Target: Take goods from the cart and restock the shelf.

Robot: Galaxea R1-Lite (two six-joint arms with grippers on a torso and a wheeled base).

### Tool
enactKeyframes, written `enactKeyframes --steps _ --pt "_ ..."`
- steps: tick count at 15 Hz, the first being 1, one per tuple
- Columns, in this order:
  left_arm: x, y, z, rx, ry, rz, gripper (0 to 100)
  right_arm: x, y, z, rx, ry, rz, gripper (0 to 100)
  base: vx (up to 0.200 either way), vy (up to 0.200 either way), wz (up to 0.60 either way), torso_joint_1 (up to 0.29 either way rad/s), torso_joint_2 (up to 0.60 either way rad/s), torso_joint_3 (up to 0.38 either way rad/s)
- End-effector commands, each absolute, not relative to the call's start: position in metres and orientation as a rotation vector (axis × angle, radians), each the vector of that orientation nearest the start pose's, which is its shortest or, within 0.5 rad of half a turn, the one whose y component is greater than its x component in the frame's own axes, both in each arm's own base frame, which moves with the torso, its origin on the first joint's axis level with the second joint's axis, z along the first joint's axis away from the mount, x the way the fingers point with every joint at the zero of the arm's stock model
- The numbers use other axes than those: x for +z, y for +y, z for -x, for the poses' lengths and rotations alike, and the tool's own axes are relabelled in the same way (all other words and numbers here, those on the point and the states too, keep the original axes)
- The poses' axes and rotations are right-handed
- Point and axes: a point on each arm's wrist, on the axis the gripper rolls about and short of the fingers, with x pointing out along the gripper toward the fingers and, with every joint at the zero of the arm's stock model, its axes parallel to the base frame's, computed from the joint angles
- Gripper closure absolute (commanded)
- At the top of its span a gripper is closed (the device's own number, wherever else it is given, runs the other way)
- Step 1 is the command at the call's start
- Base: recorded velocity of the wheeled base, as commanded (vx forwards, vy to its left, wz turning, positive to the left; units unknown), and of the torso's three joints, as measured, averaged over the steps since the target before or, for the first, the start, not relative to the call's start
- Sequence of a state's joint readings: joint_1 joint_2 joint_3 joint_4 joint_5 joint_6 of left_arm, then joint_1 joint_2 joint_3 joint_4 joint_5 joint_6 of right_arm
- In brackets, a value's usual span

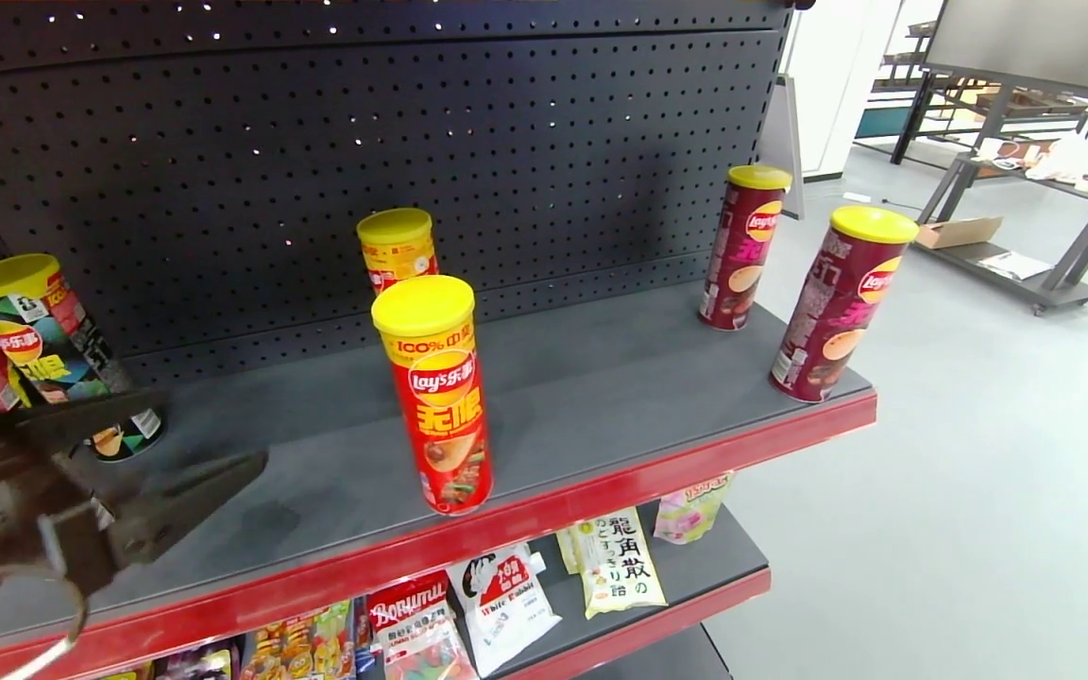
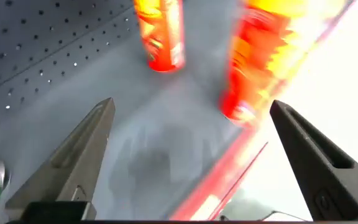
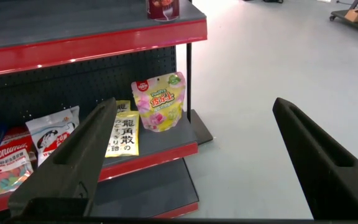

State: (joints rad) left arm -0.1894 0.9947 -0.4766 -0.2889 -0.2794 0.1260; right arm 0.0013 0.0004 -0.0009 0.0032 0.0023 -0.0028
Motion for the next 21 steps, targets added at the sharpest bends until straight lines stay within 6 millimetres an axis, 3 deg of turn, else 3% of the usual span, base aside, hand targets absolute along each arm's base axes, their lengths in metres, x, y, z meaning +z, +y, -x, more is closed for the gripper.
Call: enactKeyframes --steps 1,5,9,19,21 --pt "0.174 -0.010 -0.028 -0.403 0.095 -0.086 0 0.075 0.000 0.023 0.005 0.003 0.003 0 0.000 0.000 0.00 0.000 0.00 0.000" --pt "0.151 0.000 0.008 -0.168 0.160 -0.016 0 0.076 0.000 0.023 0.005 0.002 0.003 0 0.000 0.000 0.00 0.000 0.00 0.000" --pt "0.123 0.004 0.035 -0.147 0.127 -0.053 0 0.076 0.000 0.023 0.009 0.001 0.011 0 0.000 0.000 0.00 0.000 0.00 0.000" --pt "0.116 0.005 0.034 -0.124 0.143 -0.079 0 0.076 0.000 0.023 0.011 0.003 0.011 0 0.000 0.000 0.54 0.004 0.00 0.004" --pt "0.114 0.005 0.034 -0.123 0.148 -0.078 0 0.076 0.000 0.023 0.009 0.003 0.009 0 0.000 0.000 0.00 0.000 0.00 0.000"
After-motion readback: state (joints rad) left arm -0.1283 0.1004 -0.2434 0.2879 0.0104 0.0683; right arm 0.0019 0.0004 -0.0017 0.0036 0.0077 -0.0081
